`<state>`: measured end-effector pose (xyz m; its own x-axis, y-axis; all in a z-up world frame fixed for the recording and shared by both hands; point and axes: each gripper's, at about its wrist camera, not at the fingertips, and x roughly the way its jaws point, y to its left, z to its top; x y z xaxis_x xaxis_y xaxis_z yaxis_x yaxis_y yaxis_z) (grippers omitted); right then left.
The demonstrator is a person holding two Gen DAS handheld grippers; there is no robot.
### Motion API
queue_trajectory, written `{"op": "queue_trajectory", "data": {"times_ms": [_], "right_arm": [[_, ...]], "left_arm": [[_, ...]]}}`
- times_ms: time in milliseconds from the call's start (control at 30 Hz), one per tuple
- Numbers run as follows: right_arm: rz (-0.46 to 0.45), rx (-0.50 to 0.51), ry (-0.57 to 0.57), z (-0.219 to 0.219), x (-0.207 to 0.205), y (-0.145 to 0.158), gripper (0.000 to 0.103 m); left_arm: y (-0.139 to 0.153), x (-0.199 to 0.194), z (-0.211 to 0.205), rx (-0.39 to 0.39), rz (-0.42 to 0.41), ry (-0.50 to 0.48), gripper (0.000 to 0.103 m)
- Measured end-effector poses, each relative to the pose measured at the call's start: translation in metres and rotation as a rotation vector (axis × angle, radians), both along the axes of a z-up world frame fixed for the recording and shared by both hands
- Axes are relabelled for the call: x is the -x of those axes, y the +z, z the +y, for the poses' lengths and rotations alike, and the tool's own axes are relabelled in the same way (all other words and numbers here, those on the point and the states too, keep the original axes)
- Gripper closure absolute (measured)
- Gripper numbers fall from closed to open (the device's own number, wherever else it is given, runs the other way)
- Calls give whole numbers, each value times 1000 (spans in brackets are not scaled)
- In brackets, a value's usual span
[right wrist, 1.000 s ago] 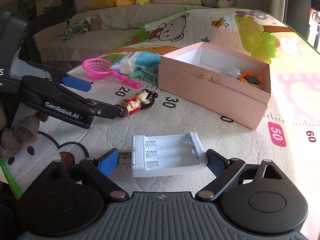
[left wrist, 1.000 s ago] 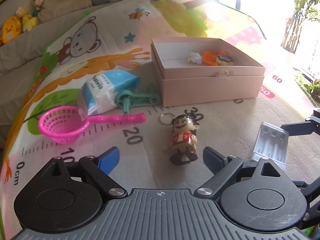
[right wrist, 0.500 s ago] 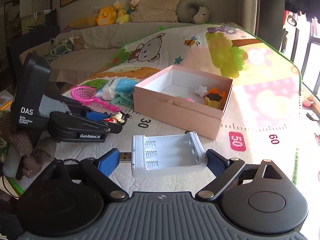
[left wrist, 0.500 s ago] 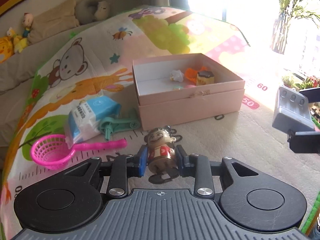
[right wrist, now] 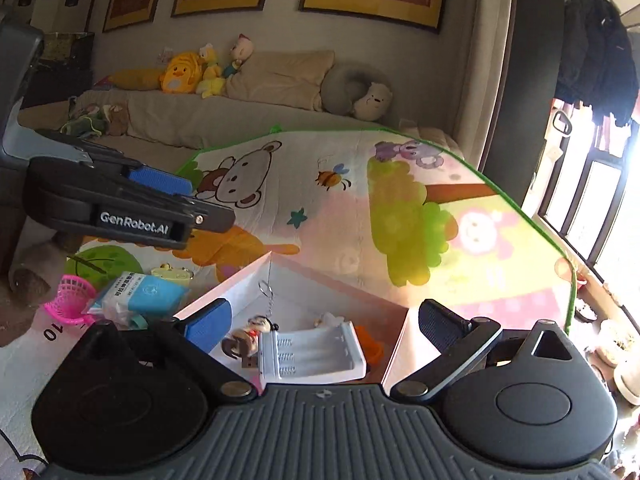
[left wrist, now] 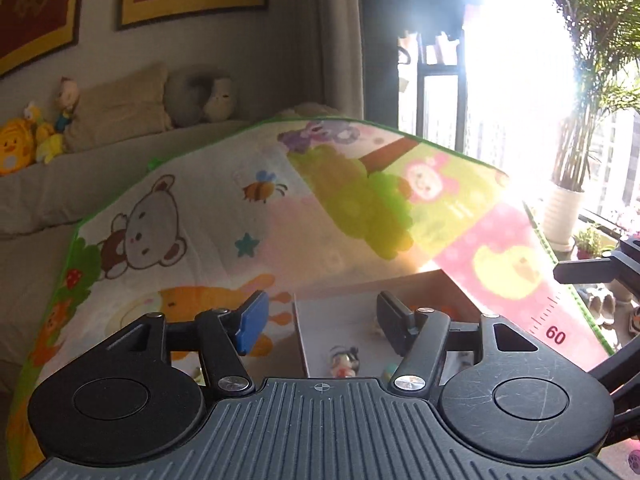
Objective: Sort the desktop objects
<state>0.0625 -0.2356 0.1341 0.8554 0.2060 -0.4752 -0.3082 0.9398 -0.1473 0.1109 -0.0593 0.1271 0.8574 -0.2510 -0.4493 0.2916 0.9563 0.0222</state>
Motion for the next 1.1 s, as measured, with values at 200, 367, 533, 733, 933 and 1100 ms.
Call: {"op": "queue_trajectory", "data": {"times_ms": [200, 367, 533, 733, 933, 1100], "right_arm": [[88, 10, 35, 8, 11, -25, 3], [128, -42, 116, 44, 0, -9, 3], [295, -185, 203, 96, -50, 4, 3], [439, -168, 185, 181, -132, -14, 5], [518, 13, 83, 240, -195, -70, 31], [529, 59, 93, 241, -187, -79, 54]], "left_arm": [[-71, 62, 34, -97, 80, 45, 9], [-105, 84, 66, -121, 151, 130, 7], [-113, 86, 104, -55, 155, 247, 6], [-114, 95, 122, 50, 122, 284, 4], [-111, 101, 120, 61, 85, 262, 3], [-111, 108, 126, 98, 126, 186, 3]]}}
